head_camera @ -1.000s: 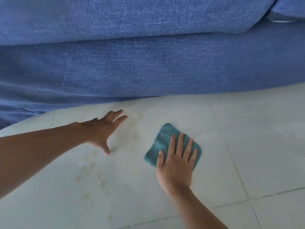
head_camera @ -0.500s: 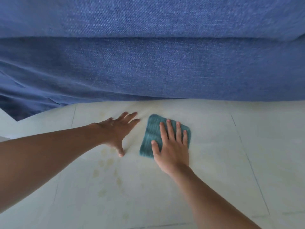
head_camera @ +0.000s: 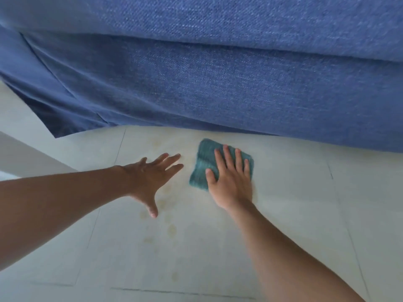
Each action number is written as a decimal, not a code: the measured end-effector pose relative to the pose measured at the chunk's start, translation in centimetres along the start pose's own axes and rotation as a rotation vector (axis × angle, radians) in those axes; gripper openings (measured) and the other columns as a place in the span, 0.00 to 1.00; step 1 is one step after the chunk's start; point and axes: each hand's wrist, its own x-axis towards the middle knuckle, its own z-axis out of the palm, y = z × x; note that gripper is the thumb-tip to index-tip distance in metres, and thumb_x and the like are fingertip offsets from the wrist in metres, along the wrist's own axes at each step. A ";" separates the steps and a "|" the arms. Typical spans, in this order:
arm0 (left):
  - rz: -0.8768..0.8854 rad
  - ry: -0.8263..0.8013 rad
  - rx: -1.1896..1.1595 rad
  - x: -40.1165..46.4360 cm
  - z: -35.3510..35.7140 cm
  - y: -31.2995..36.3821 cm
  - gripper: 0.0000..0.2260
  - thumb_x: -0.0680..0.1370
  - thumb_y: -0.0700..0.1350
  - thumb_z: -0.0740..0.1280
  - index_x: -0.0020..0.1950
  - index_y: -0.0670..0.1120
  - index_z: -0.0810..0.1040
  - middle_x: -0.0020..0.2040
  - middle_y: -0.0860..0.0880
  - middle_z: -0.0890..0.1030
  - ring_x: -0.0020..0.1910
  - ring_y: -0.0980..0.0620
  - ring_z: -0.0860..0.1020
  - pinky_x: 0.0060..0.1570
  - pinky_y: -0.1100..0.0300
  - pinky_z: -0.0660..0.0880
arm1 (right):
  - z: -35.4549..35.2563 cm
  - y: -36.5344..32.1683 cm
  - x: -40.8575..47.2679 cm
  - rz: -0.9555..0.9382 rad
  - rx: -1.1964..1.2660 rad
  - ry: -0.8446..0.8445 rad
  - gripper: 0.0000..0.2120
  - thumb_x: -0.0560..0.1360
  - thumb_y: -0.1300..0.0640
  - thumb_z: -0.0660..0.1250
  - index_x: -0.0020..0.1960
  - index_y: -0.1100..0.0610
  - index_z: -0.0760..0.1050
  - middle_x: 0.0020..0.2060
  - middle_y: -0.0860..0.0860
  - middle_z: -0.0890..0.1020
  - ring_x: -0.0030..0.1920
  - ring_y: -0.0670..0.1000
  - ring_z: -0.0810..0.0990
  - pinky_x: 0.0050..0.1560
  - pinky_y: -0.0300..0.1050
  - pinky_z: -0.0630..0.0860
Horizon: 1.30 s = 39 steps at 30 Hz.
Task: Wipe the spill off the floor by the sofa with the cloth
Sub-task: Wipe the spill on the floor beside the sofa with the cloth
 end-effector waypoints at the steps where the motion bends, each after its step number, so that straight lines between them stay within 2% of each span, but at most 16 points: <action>1: -0.005 0.002 -0.009 -0.2 0.1 -0.3 0.64 0.63 0.64 0.78 0.80 0.51 0.33 0.78 0.52 0.27 0.78 0.47 0.33 0.75 0.36 0.49 | 0.1 1.0 0.4 0.121 0.033 0.020 0.33 0.80 0.39 0.49 0.82 0.48 0.51 0.83 0.48 0.50 0.82 0.56 0.45 0.80 0.58 0.40; 3: -0.006 0.007 -0.040 -0.4 0.3 -0.6 0.64 0.63 0.66 0.77 0.80 0.52 0.34 0.78 0.52 0.27 0.79 0.48 0.34 0.76 0.36 0.49 | 0.3 1.8 -2.2 0.337 0.080 0.095 0.33 0.80 0.39 0.50 0.82 0.52 0.55 0.82 0.52 0.54 0.82 0.59 0.49 0.79 0.62 0.44; 5: 0.005 0.029 -0.065 -0.4 0.8 -0.8 0.61 0.65 0.68 0.75 0.80 0.52 0.35 0.78 0.53 0.28 0.79 0.48 0.35 0.75 0.36 0.50 | 0.8 -0.1 -7.6 0.362 0.050 0.167 0.34 0.78 0.41 0.52 0.80 0.57 0.61 0.80 0.57 0.61 0.80 0.64 0.55 0.77 0.67 0.52; 8: 0.036 0.069 -0.082 0.0 0.7 -1.0 0.56 0.68 0.67 0.73 0.81 0.53 0.38 0.80 0.53 0.33 0.80 0.48 0.38 0.75 0.39 0.56 | 2.4 -4.2 -12.1 0.070 0.031 0.071 0.33 0.79 0.40 0.52 0.80 0.55 0.61 0.81 0.56 0.60 0.80 0.64 0.54 0.77 0.66 0.50; 11: 0.076 0.133 -0.106 0.7 0.8 -1.6 0.54 0.67 0.63 0.75 0.81 0.51 0.44 0.80 0.50 0.39 0.79 0.49 0.43 0.72 0.46 0.65 | 1.8 -4.3 -7.3 -0.129 0.043 0.036 0.32 0.80 0.39 0.52 0.81 0.50 0.58 0.82 0.51 0.57 0.82 0.59 0.51 0.79 0.60 0.44; 13: 0.087 0.130 -0.113 0.8 0.8 -1.8 0.54 0.67 0.61 0.77 0.81 0.51 0.46 0.80 0.50 0.40 0.79 0.50 0.44 0.72 0.49 0.66 | 1.1 -1.6 -3.2 -0.030 0.020 0.041 0.32 0.80 0.38 0.51 0.81 0.48 0.57 0.82 0.49 0.56 0.82 0.57 0.50 0.79 0.59 0.42; 15: 0.082 0.106 -0.099 0.6 0.8 -1.8 0.54 0.67 0.59 0.77 0.81 0.51 0.45 0.80 0.51 0.39 0.79 0.52 0.43 0.72 0.49 0.65 | 0.6 2.2 -1.9 0.217 0.038 0.060 0.33 0.80 0.38 0.50 0.81 0.49 0.56 0.82 0.50 0.55 0.82 0.58 0.50 0.79 0.61 0.44; 19: 0.078 0.089 -0.042 0.2 0.9 -1.4 0.55 0.67 0.60 0.77 0.81 0.52 0.42 0.79 0.52 0.36 0.79 0.50 0.42 0.70 0.47 0.67 | 0.9 2.0 -10.3 0.413 0.011 0.141 0.34 0.78 0.41 0.52 0.79 0.57 0.62 0.79 0.58 0.64 0.79 0.64 0.58 0.76 0.67 0.55; 21: 0.117 0.080 -0.036 0.6 0.7 -1.8 0.54 0.68 0.61 0.76 0.81 0.52 0.41 0.80 0.51 0.35 0.79 0.49 0.40 0.72 0.46 0.64 | 2.3 -1.1 -13.9 0.293 0.029 0.144 0.34 0.76 0.42 0.54 0.78 0.58 0.64 0.78 0.59 0.66 0.78 0.66 0.61 0.75 0.68 0.56; 25: 0.152 0.031 -0.068 -0.5 0.1 -3.8 0.55 0.69 0.61 0.76 0.81 0.52 0.38 0.80 0.51 0.33 0.79 0.50 0.38 0.76 0.44 0.55 | 1.7 -1.6 -10.1 -0.280 -0.062 -0.011 0.32 0.79 0.39 0.54 0.80 0.50 0.59 0.81 0.50 0.57 0.81 0.58 0.55 0.78 0.61 0.49; 26: 0.145 0.024 -0.067 -0.9 0.2 -4.2 0.57 0.68 0.62 0.76 0.80 0.54 0.36 0.79 0.52 0.31 0.79 0.51 0.36 0.76 0.42 0.52 | 1.5 -0.6 -8.5 -0.274 -0.093 -0.018 0.32 0.80 0.38 0.52 0.81 0.48 0.57 0.81 0.48 0.55 0.82 0.57 0.53 0.79 0.59 0.48; 28: 0.108 0.007 -0.080 -1.9 1.2 -4.7 0.61 0.65 0.63 0.77 0.79 0.57 0.33 0.77 0.56 0.26 0.78 0.50 0.32 0.75 0.39 0.46 | 1.2 1.8 -7.7 -0.006 -0.083 0.063 0.32 0.80 0.39 0.51 0.80 0.50 0.59 0.81 0.50 0.58 0.81 0.59 0.55 0.79 0.61 0.50; 31: 0.070 -0.024 -0.078 -3.7 3.7 -4.4 0.65 0.62 0.63 0.79 0.78 0.57 0.29 0.74 0.56 0.22 0.76 0.49 0.27 0.75 0.36 0.43 | 1.5 0.9 -13.5 0.270 -0.033 0.121 0.33 0.78 0.42 0.54 0.78 0.58 0.64 0.79 0.57 0.63 0.79 0.64 0.60 0.76 0.67 0.56; 33: 0.065 -0.049 -0.027 -4.2 5.2 -4.1 0.67 0.60 0.63 0.79 0.77 0.57 0.27 0.74 0.55 0.21 0.75 0.48 0.26 0.74 0.33 0.43 | 2.4 -2.0 -18.1 0.183 0.002 0.106 0.33 0.78 0.42 0.53 0.77 0.60 0.66 0.78 0.59 0.64 0.78 0.67 0.62 0.75 0.69 0.57; 37: 0.027 -0.047 0.050 -3.8 5.1 -3.7 0.68 0.60 0.60 0.81 0.77 0.56 0.28 0.75 0.51 0.23 0.77 0.44 0.30 0.73 0.30 0.48 | 2.7 -3.9 -16.2 -0.341 -0.031 -0.032 0.34 0.78 0.39 0.57 0.80 0.53 0.60 0.81 0.53 0.58 0.81 0.61 0.54 0.77 0.64 0.54; 39: 0.012 -0.033 0.051 -3.6 4.6 -3.7 0.68 0.61 0.59 0.81 0.77 0.55 0.29 0.76 0.49 0.24 0.77 0.43 0.31 0.73 0.31 0.47 | 2.2 -2.3 -12.5 -0.307 -0.070 -0.033 0.33 0.79 0.39 0.53 0.81 0.50 0.57 0.82 0.50 0.55 0.82 0.57 0.52 0.78 0.62 0.52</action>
